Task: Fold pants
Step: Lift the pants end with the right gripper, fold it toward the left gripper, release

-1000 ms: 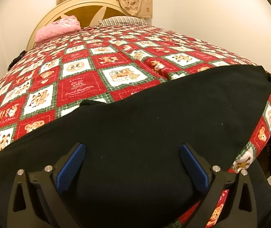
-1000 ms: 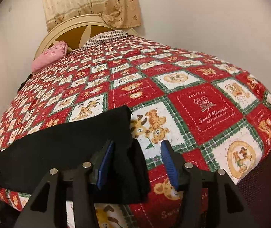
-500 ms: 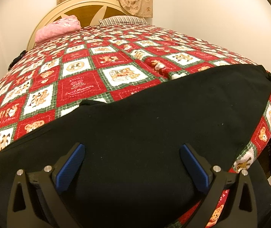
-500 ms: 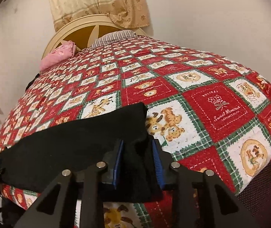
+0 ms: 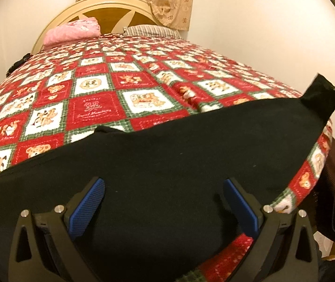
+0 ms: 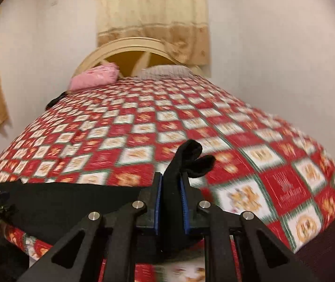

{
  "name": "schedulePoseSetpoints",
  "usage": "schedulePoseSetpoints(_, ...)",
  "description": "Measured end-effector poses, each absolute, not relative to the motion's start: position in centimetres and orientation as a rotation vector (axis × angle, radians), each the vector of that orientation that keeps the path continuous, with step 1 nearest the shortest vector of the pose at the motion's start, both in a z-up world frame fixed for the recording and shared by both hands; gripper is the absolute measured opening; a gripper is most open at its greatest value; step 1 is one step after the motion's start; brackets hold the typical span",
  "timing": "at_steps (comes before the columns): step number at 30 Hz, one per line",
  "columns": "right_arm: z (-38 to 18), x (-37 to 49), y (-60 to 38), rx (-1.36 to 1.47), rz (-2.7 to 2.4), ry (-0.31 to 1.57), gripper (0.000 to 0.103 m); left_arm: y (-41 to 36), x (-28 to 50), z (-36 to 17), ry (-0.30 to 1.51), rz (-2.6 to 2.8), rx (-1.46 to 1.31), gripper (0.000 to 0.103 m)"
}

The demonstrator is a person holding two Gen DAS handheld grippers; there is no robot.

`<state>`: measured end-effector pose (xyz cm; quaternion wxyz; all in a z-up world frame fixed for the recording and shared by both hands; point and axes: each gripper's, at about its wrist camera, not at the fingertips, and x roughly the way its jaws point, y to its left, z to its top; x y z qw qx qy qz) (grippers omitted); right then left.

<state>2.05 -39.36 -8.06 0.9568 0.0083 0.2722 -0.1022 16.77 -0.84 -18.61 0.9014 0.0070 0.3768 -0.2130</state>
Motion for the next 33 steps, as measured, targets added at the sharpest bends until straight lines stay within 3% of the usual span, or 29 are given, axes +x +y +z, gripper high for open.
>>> schedulePoseSetpoints(10, -8.6, 7.2, -27.9, -0.139, 0.017, 0.578, 0.014, -0.5, 15.6, -17.4, 0.747, -0.506, -0.007, 0.103)
schedulePoseSetpoints(23, -14.7, 11.1, -16.5, -0.255, 0.244, 0.664, 0.014, -0.4, 15.6, -17.7, 0.773, -0.555, -0.076, 0.103)
schedulePoseSetpoints(30, -20.8, 12.9, -14.2, -0.279, 0.333, 0.839, 0.015, -1.1, 15.8, -17.6, 0.782, -0.575, -0.086, 0.103)
schedulePoseSetpoints(32, -21.3, 12.5, -14.2, -0.279, 0.357, 0.854, 0.02, -1.5, 16.0, -17.6, 0.786, -0.592, -0.099, 0.103)
schedulePoseSetpoints(33, -21.2, 12.2, -14.4, -0.275, 0.37, 0.853, 0.031, -1.7, 16.2, -17.6, 0.789, -0.604, -0.109, 0.103)
